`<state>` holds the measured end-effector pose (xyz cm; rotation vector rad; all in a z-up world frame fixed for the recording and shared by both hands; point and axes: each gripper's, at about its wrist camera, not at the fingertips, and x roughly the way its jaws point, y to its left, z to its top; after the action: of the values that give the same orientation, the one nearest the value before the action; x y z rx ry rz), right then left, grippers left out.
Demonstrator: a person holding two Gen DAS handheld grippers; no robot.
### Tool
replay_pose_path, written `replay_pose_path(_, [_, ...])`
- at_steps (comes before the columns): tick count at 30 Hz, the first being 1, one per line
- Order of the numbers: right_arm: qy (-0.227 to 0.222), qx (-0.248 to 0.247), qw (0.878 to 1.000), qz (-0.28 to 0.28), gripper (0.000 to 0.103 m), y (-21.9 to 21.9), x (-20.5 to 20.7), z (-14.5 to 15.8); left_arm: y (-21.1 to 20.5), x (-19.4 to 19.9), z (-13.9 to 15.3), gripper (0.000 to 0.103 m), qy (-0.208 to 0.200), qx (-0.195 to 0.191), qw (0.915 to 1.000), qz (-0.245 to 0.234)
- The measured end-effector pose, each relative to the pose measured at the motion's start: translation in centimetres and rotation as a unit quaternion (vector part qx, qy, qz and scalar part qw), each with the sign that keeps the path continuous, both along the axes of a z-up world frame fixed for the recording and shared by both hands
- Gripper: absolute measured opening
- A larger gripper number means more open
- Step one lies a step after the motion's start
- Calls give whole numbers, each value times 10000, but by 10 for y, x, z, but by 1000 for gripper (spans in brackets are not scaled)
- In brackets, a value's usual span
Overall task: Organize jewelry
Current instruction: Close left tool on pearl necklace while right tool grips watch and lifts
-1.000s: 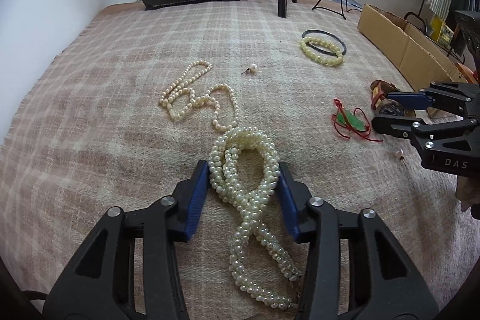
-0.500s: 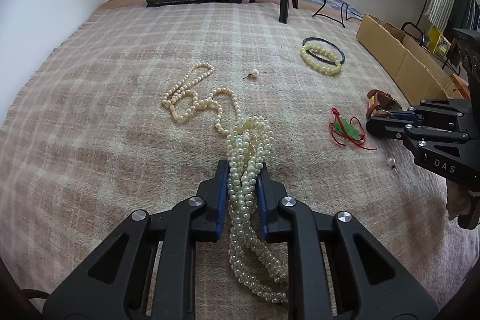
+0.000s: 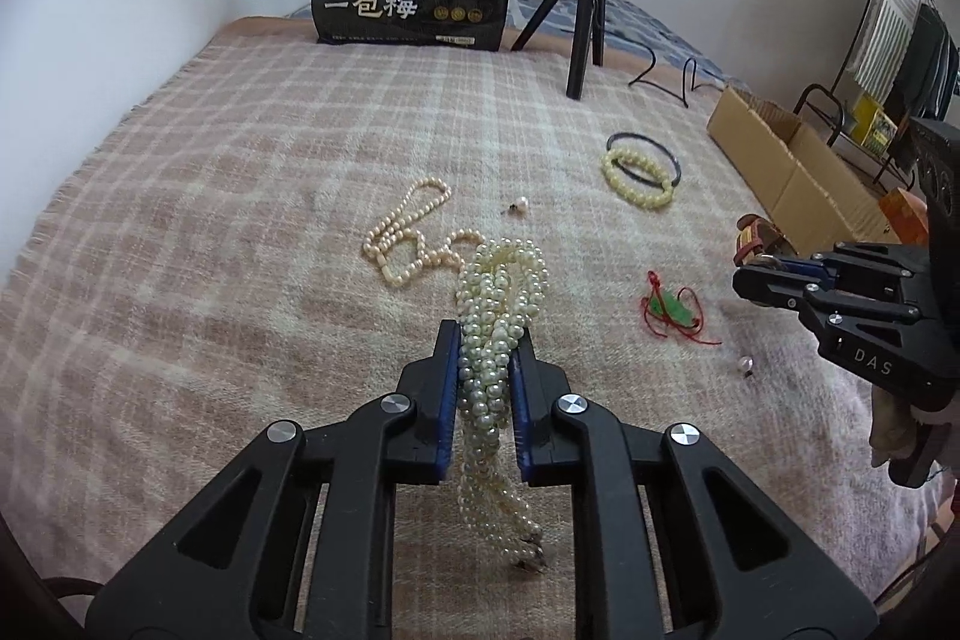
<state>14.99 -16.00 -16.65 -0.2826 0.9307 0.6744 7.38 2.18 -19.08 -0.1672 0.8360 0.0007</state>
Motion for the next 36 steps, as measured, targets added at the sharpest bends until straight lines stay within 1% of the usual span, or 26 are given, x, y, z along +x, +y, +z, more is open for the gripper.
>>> replay_pose_path(8, [-187, 63, 9998, -55, 10, -2, -10, 25, -1, -12, 29, 14, -300, -15, 9995, -31])
replay_pose_path(14, [-369, 183, 9989, -217, 10, -8, -19, 56, -3, -19, 52, 14, -454, -35, 9989, -117])
replay_pose_path(21, [-578, 333, 9961, -584, 10, -29, -31, 91, -12, -24, 78, 14, -618, 3, 9976, -324])
replay_pose_path(25, [-670, 348, 9937, -830, 10, -46, -33, 107, -21, -21, 89, 14, -667, -16, 9966, -476])
replay_pose_path(30, [-730, 337, 9896, -1196, 10, -74, -32, 116, -43, -13, 104, 14, -755, 30, 9943, -753])
replay_pose_path(36, [-681, 301, 9843, -1600, 10, -109, -24, 113, -74, 8, 122, 14, -880, 24, 9905, -1060])
